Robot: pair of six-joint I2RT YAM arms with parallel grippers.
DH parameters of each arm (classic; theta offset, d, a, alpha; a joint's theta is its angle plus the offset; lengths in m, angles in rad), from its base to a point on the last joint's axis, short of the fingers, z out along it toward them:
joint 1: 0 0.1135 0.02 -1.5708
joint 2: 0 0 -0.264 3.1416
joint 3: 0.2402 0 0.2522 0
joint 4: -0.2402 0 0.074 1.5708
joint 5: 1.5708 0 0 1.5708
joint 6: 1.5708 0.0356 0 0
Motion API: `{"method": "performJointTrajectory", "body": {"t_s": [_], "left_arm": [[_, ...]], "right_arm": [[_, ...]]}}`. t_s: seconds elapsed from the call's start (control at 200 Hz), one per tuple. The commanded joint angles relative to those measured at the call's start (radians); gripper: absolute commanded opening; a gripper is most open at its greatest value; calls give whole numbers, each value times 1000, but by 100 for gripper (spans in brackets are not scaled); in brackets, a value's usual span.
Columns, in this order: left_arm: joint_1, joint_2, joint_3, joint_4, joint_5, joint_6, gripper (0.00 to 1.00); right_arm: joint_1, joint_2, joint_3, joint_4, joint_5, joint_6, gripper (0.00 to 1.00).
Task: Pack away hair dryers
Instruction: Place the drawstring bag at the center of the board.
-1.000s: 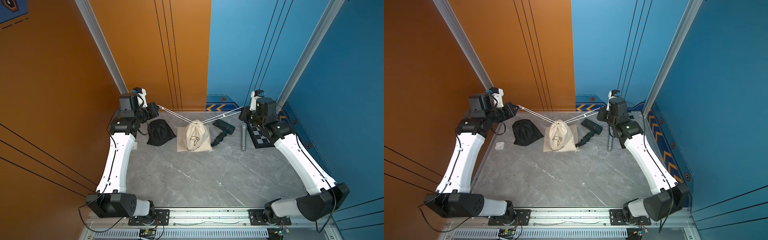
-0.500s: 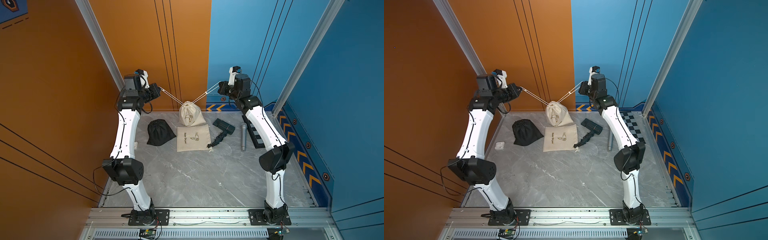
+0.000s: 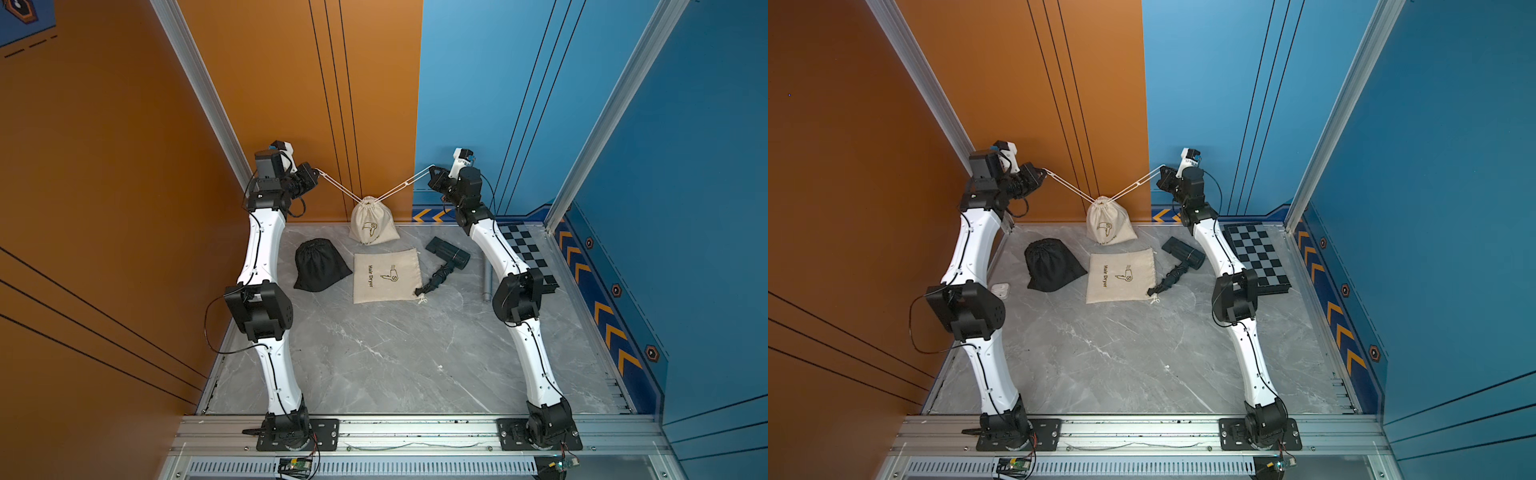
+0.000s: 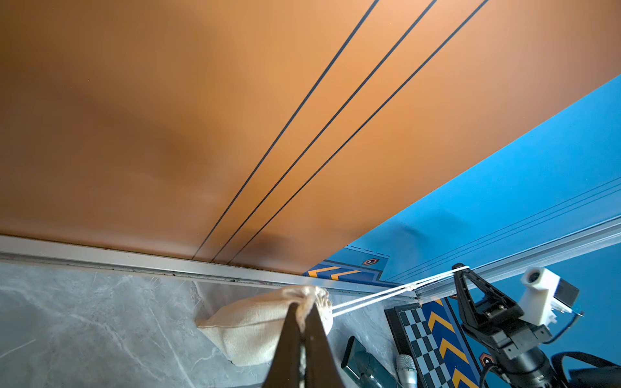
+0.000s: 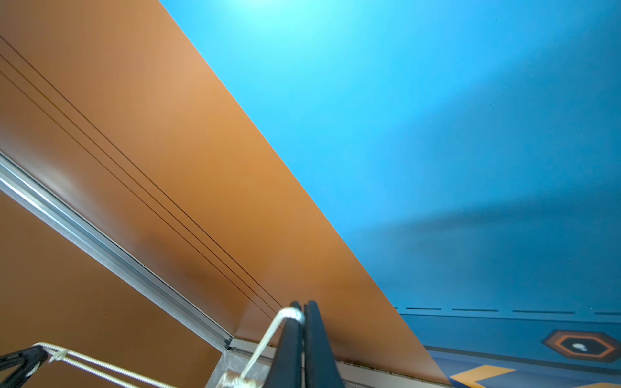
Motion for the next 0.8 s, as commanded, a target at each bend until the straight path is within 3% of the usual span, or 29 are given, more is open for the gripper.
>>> {"method": "performJointTrajectory", "body": {"t_s": [0.0, 0.11, 0.36, 0.52, 0.796], "left_arm": [[13, -29, -47, 98, 13, 4, 0], [22, -76, -178, 141, 2, 6, 0], [71, -188, -480, 246, 6, -20, 0], [89, -217, -555, 259, 6, -14, 0], [107, -253, -645, 266, -1, -13, 0]], "right_arm": [[4, -26, 43, 77, -26, 20, 0], [26, -68, -55, 38, -76, -17, 0], [100, -287, -503, 60, -124, -119, 0], [129, -369, -636, 34, -146, -144, 0], [168, -399, -697, -86, -167, -183, 0]]}}
